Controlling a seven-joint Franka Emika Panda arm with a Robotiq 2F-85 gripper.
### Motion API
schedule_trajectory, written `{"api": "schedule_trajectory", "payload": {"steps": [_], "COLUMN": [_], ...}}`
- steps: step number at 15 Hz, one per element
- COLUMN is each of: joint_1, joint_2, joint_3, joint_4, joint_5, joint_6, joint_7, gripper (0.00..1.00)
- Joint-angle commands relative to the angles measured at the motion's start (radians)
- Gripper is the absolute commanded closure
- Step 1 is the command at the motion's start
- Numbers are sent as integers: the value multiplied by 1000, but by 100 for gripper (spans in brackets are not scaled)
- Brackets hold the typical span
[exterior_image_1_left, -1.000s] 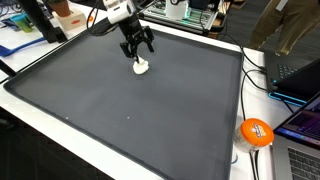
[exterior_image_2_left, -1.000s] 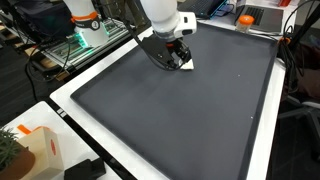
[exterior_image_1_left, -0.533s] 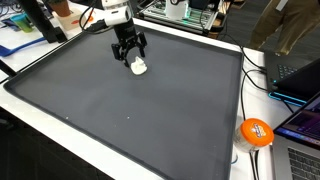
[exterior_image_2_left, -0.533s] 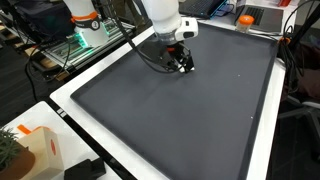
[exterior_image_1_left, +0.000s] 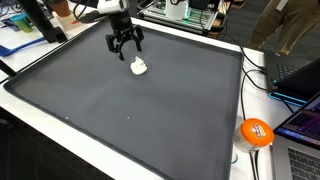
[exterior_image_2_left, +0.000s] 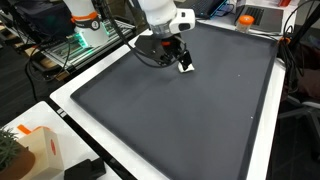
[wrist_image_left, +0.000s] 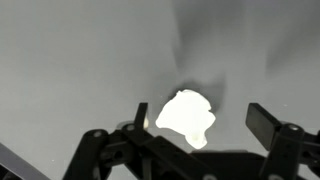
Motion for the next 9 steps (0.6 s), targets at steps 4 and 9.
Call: {"api": "schedule_trajectory", "payload": {"steps": [4, 9], "joint_1": [-25, 67], "joint_2": [-338, -550], "joint_3": [-92, -131], "joint_4": [-158, -313], "joint_5": [76, 97], "joint_6": [-437, -349], "joint_7": [78, 419], "gripper": [0, 0]}}
